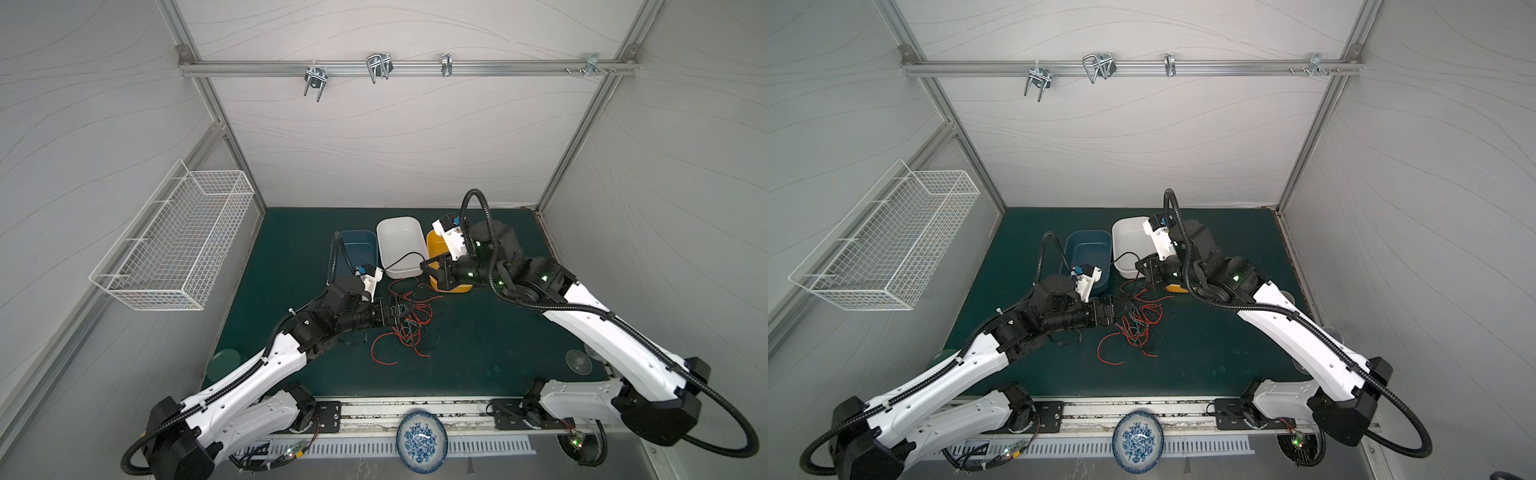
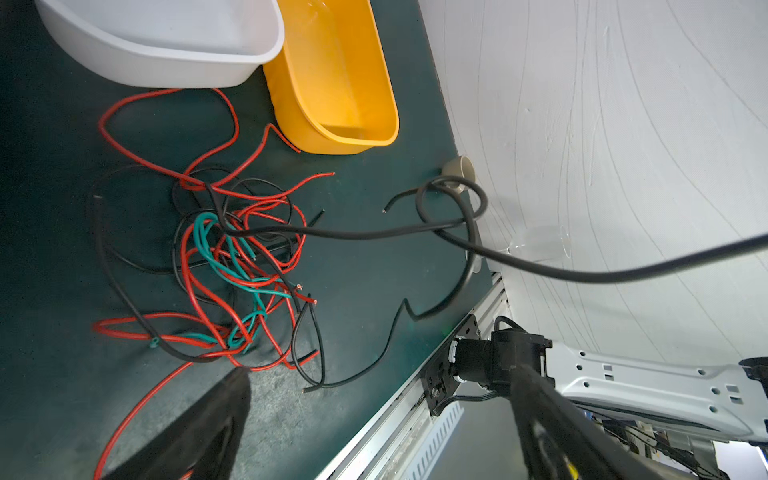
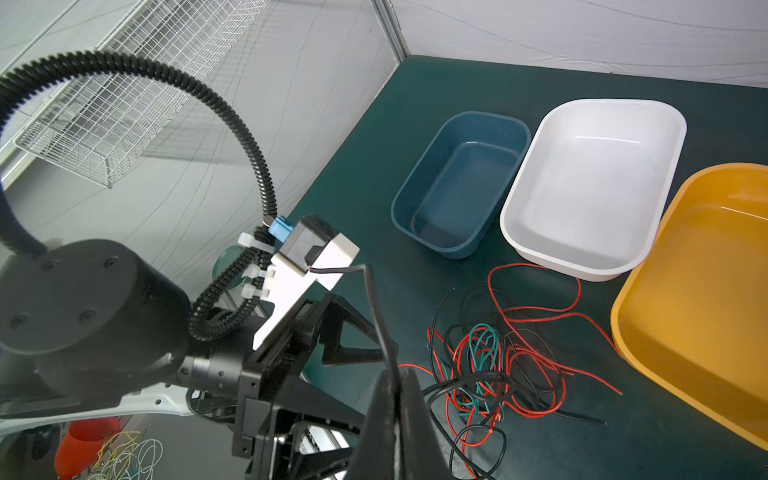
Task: Untangle the cables
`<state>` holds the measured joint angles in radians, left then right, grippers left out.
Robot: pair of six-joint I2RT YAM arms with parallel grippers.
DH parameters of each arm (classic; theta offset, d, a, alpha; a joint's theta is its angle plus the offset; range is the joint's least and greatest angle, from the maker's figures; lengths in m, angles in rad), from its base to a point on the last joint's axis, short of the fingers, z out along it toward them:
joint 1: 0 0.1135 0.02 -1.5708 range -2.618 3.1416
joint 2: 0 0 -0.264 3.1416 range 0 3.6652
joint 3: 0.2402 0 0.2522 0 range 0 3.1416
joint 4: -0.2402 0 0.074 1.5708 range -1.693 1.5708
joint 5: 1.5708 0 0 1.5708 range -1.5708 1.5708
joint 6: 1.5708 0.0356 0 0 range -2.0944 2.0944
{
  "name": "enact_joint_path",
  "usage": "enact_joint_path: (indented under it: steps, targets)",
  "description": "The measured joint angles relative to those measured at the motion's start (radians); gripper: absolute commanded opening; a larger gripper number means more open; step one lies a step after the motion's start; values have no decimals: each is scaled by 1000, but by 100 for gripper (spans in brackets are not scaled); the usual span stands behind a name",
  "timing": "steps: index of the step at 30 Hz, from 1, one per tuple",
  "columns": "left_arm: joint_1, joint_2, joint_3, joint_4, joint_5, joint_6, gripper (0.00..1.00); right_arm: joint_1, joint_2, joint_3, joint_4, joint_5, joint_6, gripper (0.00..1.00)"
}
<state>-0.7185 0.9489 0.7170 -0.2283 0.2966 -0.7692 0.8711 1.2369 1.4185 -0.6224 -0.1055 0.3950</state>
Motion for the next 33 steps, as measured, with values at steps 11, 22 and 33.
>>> enact_joint_path:
  steps: [11, 22, 33]
  targets:
    - [-76, 93, -9, 106, -88, -56, 73, 0, 0, 0, 0, -8, 29, 0]
    - [-83, 146, -6, 142, -125, -66, 43, 0, 0, 0, 1, -33, 64, 0]
    - [-87, 161, 6, 151, -136, -69, 7, 0, 0, -1, 1, -35, 80, 0]
